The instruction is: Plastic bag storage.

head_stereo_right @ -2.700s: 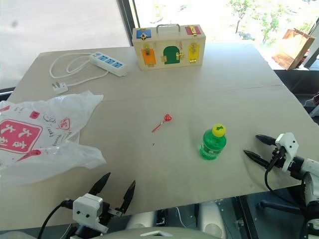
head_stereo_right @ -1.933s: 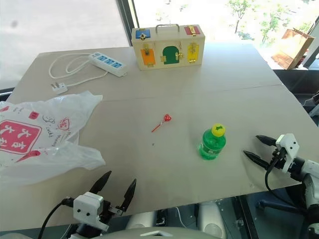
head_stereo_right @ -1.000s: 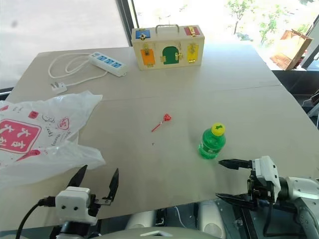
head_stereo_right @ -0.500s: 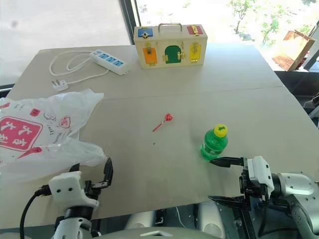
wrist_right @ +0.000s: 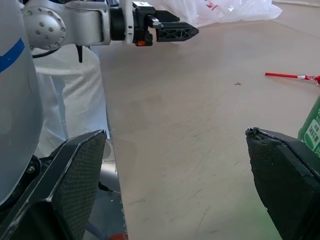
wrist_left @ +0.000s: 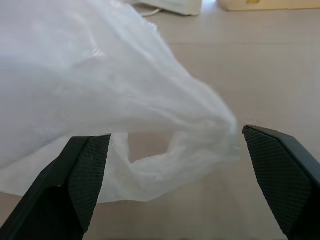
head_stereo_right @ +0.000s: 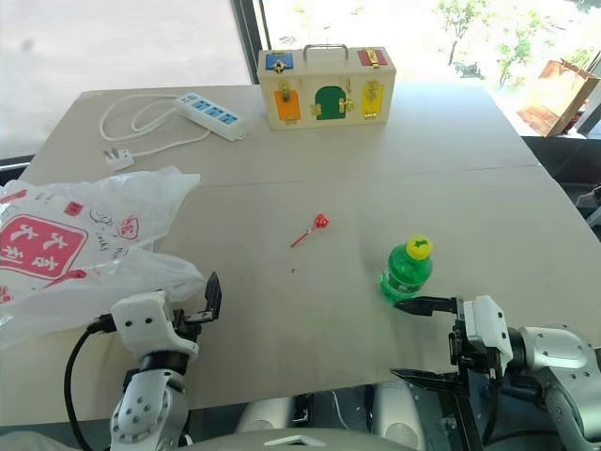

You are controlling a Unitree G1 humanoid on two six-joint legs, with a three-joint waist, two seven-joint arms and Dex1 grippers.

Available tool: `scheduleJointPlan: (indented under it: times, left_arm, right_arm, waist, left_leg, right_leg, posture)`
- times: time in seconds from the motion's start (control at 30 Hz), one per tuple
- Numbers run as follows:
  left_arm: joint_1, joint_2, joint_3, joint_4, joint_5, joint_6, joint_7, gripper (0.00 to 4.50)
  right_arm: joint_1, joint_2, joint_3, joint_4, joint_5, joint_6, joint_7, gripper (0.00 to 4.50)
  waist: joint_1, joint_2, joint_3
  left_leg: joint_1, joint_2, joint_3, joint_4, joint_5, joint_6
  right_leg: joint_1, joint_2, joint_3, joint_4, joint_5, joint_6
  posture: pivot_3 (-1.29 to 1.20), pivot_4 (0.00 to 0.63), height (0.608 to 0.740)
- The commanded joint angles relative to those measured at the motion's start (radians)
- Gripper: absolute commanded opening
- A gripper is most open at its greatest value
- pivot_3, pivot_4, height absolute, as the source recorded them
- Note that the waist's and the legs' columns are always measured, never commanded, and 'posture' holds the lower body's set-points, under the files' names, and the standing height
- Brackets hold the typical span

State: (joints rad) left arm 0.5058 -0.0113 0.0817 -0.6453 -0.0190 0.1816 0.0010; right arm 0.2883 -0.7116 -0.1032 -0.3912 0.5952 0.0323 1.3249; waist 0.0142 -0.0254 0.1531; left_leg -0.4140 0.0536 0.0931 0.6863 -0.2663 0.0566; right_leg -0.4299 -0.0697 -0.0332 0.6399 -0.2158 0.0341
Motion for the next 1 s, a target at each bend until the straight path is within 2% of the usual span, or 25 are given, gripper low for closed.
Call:
scheduleJointPlan:
  times: [0.03, 0.1, 0.23, 0.37, 0.47, 0.6, 0.7, 0.83, 0.9, 1.0]
  left_arm:
    - [-0.013, -0.002, 0.011, -0.001, -0.027, -0.024, -0.006, 4.45]
    - [-0.022, 0.001, 0.017, 0.007, -0.039, -0.041, -0.012, 4.45]
    - [-0.039, 0.017, 0.032, 0.021, -0.054, -0.065, -0.028, 2.68]
    - [-0.065, 0.027, 0.067, 0.047, -0.071, -0.078, -0.029, 1.35]
    - [-0.106, 0.043, 0.091, 0.064, -0.072, -0.089, -0.029, 0.02]
    - [-0.278, 0.106, 0.167, 0.104, -0.103, -0.064, -0.024, 0.02]
    - [-0.572, 0.211, 0.289, 0.260, -0.141, -0.017, 0.038, 0.02]
    - [-1.002, 0.390, 0.381, 0.620, -0.150, 0.007, 0.097, 0.02]
    - [-1.221, 0.480, 0.357, 0.883, -0.120, -0.037, 0.074, 0.02]
    - [-1.496, 0.539, 0.295, 1.238, -0.081, -0.094, 0.036, 0.02]
  right_arm:
    - [-0.004, 0.005, -0.008, -0.007, 0.003, -0.021, -0.004, 4.50]
    - [-0.005, 0.008, -0.009, -0.004, 0.002, -0.022, -0.006, 4.50]
    - [-0.010, 0.013, -0.004, -0.001, 0.000, -0.023, -0.013, 4.50]
    - [-0.018, 0.017, 0.003, 0.002, -0.001, -0.024, -0.019, 4.50]
    - [-0.022, 0.017, 0.005, 0.004, -0.001, -0.025, -0.022, 4.50]
    - [-0.024, 0.019, 0.008, 0.002, -0.001, -0.024, -0.029, 4.50]
    - [-0.031, 0.025, 0.017, 0.001, -0.005, -0.021, -0.038, 4.50]
    - [-0.061, 0.041, 0.035, 0.012, -0.021, -0.009, -0.072, 4.50]
    - [-0.089, 0.035, 0.033, 0.037, -0.023, 0.026, -0.099, 4.50]
    - [-0.145, 0.036, 0.017, 0.077, -0.025, 0.108, -0.184, 4.50]
  waist:
    - [0.000, 0.000, 0.000]
    - [0.000, 0.000, 0.000]
    - [0.000, 0.000, 0.000]
    - [0.000, 0.000, 0.000]
    - [0.000, 0.000, 0.000]
    - [0.004, 0.001, -0.001]
    - [0.005, 0.001, -0.001]
    - [0.012, -0.003, 0.000]
    - [0.006, -0.003, 0.000]
    - [0.005, -0.005, 0.001]
  left_leg:
    - [0.000, 0.000, 0.000, 0.000, 0.000, 0.000]
    - [0.000, 0.000, 0.000, 0.000, 0.000, 0.000]
    - [0.000, 0.000, 0.000, 0.000, 0.000, 0.000]
    - [0.000, 0.000, 0.000, 0.000, 0.000, 0.000]
    - [0.000, 0.000, 0.000, 0.001, 0.000, 0.000]
    - [0.000, 0.000, -0.001, 0.002, 0.000, 0.000]
    - [0.001, 0.000, -0.003, 0.002, 0.000, 0.000]
    - [0.003, -0.001, -0.008, 0.005, 0.003, -0.004]
    - [0.007, -0.001, -0.009, 0.005, 0.003, -0.005]
    - [0.012, -0.004, -0.005, 0.003, 0.003, -0.004]
  right_leg:
    - [0.000, 0.000, 0.000, 0.000, 0.000, 0.000]
    - [0.000, 0.000, 0.000, 0.000, 0.000, 0.000]
    - [0.000, 0.000, 0.000, 0.001, 0.000, 0.000]
    - [0.000, 0.000, 0.000, 0.001, 0.000, 0.000]
    - [0.000, 0.000, 0.000, 0.001, 0.000, 0.000]
    - [0.001, 0.000, 0.000, 0.002, 0.000, 0.000]
    - [0.003, 0.001, -0.002, 0.002, 0.000, -0.001]
    - [0.008, 0.005, -0.009, 0.003, 0.001, -0.002]
    - [0.013, 0.005, -0.008, 0.002, 0.002, -0.001]
    - [0.018, 0.003, -0.007, 0.000, 0.003, 0.002]
  posture:
    - [0.00, 0.150, 0.740]
    - [0.00, 0.150, 0.740]
    - [0.00, 0.150, 0.740]
    - [0.00, 0.150, 0.740]
    - [0.00, 0.150, 0.740]
    - [0.00, 0.150, 0.740]
    - [0.00, 0.150, 0.740]
    - [0.00, 0.150, 0.740]
    - [0.00, 0.150, 0.740]
    - [0.00, 0.150, 0.740]
